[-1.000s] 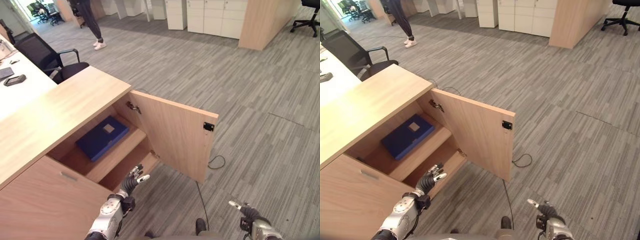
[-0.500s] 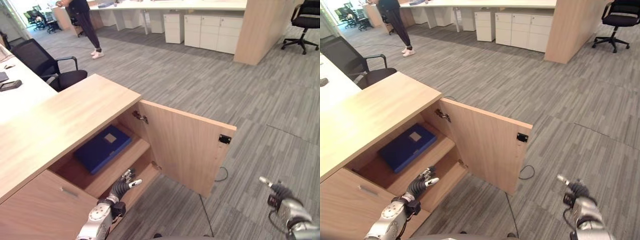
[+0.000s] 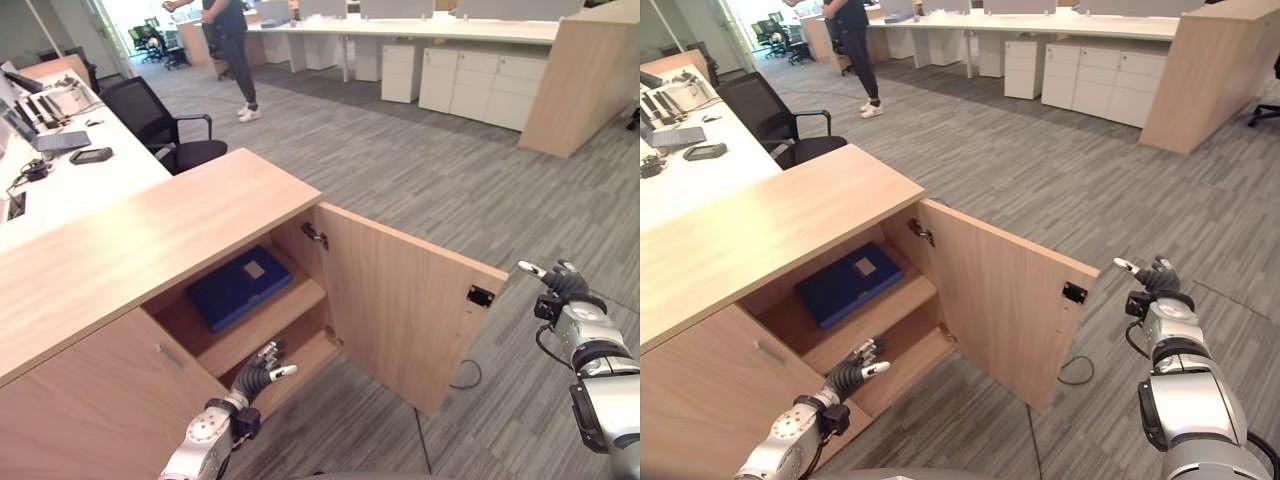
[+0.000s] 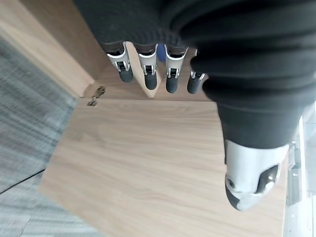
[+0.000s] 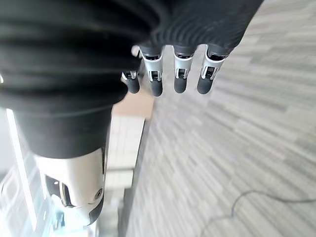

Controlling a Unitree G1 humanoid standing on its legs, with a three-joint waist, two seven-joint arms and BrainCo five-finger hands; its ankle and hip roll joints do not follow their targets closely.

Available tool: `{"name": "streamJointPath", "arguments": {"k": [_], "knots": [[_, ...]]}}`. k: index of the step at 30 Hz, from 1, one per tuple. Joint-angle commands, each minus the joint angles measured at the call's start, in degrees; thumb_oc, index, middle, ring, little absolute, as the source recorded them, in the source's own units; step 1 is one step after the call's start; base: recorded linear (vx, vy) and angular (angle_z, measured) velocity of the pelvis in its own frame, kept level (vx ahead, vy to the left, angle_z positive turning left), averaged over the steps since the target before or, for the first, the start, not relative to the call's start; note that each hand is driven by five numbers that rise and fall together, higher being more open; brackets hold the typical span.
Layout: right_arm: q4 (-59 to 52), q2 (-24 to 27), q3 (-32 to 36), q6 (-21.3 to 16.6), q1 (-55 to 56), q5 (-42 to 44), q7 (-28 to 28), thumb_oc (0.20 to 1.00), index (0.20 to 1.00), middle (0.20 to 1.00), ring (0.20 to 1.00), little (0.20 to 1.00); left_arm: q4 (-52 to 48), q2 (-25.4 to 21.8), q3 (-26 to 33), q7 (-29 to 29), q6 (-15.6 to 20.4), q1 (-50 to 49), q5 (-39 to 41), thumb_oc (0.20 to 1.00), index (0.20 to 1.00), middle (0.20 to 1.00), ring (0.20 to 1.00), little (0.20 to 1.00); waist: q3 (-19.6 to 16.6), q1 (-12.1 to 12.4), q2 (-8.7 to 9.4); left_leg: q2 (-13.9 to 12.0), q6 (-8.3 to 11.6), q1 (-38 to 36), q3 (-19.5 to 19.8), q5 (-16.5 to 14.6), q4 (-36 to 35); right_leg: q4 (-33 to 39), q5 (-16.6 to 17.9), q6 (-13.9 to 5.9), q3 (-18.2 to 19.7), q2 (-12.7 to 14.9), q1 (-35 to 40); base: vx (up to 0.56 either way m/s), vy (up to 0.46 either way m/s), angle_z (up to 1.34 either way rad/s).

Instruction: Put the empty folder in the office cabinet

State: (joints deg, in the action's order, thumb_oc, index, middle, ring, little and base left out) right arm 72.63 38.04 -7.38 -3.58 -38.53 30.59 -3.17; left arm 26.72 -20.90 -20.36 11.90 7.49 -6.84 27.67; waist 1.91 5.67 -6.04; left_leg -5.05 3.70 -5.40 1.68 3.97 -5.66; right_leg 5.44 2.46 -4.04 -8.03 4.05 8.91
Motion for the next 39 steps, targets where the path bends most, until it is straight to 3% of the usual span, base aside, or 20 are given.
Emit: {"name": "streamJointPath", "arguments": {"k": [1, 8, 12, 17, 22, 30, 36, 37, 38, 39], "knots": [[4.7, -2.6, -1.9, -1.7, -6.8, 1.3, -0.2, 1.000, 1.000, 1.000, 1.000, 1.000, -1.8, -3.7, -0.4, 0.2, 1.8, 3.1, -0.2, 1.000, 1.000, 1.000, 1.000, 1.000, 0.7, 1.7, 4.98, -1.5, 2.87, -2.4, -0.4, -4.7, 2.4, -0.4, -4.4, -4.88, -1.2, 3.5, 1.6, -0.01, 0.011, 0.16], [2.9, -10.0, -3.0, -1.6, -4.2, 0.8, 0.0, 1.000, 1.000, 1.000, 1.000, 1.000, -1.3, -2.9, -0.1, -0.6, 1.7, 3.5, 0.0, 1.000, 1.000, 1.000, 1.000, 1.000, 1.0, 2.9, 4.86, -1.1, 2.65, -1.5, 1.4, -4.5, 2.4, -0.4, -4.5, -4.75, -2.7, 3.8, 1.8, -0.02, 0.012, 0.08], [-5.8, -17.6, -7.5, -1.4, 10.8, -4.5, 3.6, 1.000, 1.000, 1.000, 1.000, 1.000, 1.1, -1.3, 5.4, -3.3, 2.9, 4.1, -0.5, 1.000, 1.000, 1.000, 1.000, 1.000, 1.6, 1.5, 5.28, -0.9, 2.65, -0.9, 1.8, -4.3, 2.2, -0.4, -4.2, -4.66, -2.9, 3.9, 1.1, -0.03, 0.012, 0.18], [-16.5, -16.9, -9.1, -1.1, 25.7, -12.4, 7.1, 1.000, 1.000, 1.000, 1.000, 1.000, 2.0, -0.5, 10.9, -4.5, 3.5, 3.2, -1.4, 1.000, 1.000, 1.000, 1.000, 1.000, 2.0, -0.6, 5.60, -0.8, 2.73, -0.6, 2.3, -4.5, 1.9, -0.4, -4.3, -4.66, -3.0, 4.0, 0.7, 0.00, -0.013, 0.06], [-28.3, -15.6, -10.6, -1.2, 33.8, -15.5, 9.7, 1.000, 1.000, 1.000, 1.000, 1.000, 1.8, -0.2, 13.3, -5.0, 3.7, 1.7, -2.1, 1.000, 1.000, 1.000, 1.000, 1.000, 1.9, -1.7, 5.85, -0.9, 2.81, -0.5, 2.8, -4.4, 1.6, -0.4, -4.5, -4.55, -3.2, 4.0, 0.7, 0.01, -0.025, 0.07], [-38.6, -16.0, -15.4, -1.2, 34.1, -15.5, 12.0, 1.000, 1.000, 1.000, 1.000, 1.000, 3.4, 0.6, 14.2, -6.5, 4.0, 1.8, -2.0, 1.000, 1.000, 1.000, 1.000, 1.000, 2.2, -1.7, 5.97, -1.3, 3.33, 0.1, 3.2, -3.8, 1.4, -0.4, -4.6, -4.33, -3.9, 3.9, 0.4, -0.01, -0.025, 0.03], [-40.9, -19.5, -18.5, -1.9, 29.5, -14.3, 10.3, 1.000, 1.000, 1.000, 1.000, 1.000, 4.9, 2.1, 15.2, -9.6, 4.7, 3.9, -0.3, 1.000, 1.000, 1.000, 1.000, 1.000, 3.3, 0.9, 6.13, -1.6, 4.82, 3.2, 6.6, -2.3, 2.0, -0.6, -5.3, -3.66, -7.3, 3.6, 0.3, -0.05, -0.042, 0.32], [-40.3, -21.0, -18.6, -2.6, 28.1, -12.8, 9.1, 1.000, 1.000, 1.000, 1.000, 1.000, 5.4, 2.3, 15.3, -10.4, 4.8, 4.6, 0.4, 1.000, 1.000, 1.000, 1.000, 1.000, 4.4, 1.9, 6.57, -1.4, 5.61, 6.2, 7.4, -2.5, 5.9, -0.8, -5.5, -3.38, -9.2, 3.9, 0.5, -0.15, -0.048, 0.66], [-40.4, -21.2, -18.4, -2.9, 27.7, -12.2, 8.4, 1.000, 1.000, 1.000, 1.000, 1.000, 5.6, 2.7, 15.2, -10.9, 4.8, 4.9, 0.6, 1.000, 1.000, 1.000, 1.000, 1.000, 5.6, 2.5, 6.85, -1.4, 6.16, 8.6, 5.9, -1.8, 9.0, -0.9, -5.4, -3.28, -10.9, 4.5, 0.6, -0.19, 0.003, 0.79], [-40.9, -21.2, -18.4, -3.0, 27.1, -12.0, 8.0, 1.000, 1.000, 1.000, 1.000, 1.000, 5.8, 3.2, 15.3, -11.2, 4.6, 5.1, 0.7, 1.000, 1.000, 1.000, 1.000, 1.000, 6.2, 2.1, 7.15, -2.6, 6.08, 10.4, 1.5, -2.0, 12.2, -1.2, -5.6, -3.13, -12.8, 5.1, 0.8, -0.14, 0.038, 0.72]]}}
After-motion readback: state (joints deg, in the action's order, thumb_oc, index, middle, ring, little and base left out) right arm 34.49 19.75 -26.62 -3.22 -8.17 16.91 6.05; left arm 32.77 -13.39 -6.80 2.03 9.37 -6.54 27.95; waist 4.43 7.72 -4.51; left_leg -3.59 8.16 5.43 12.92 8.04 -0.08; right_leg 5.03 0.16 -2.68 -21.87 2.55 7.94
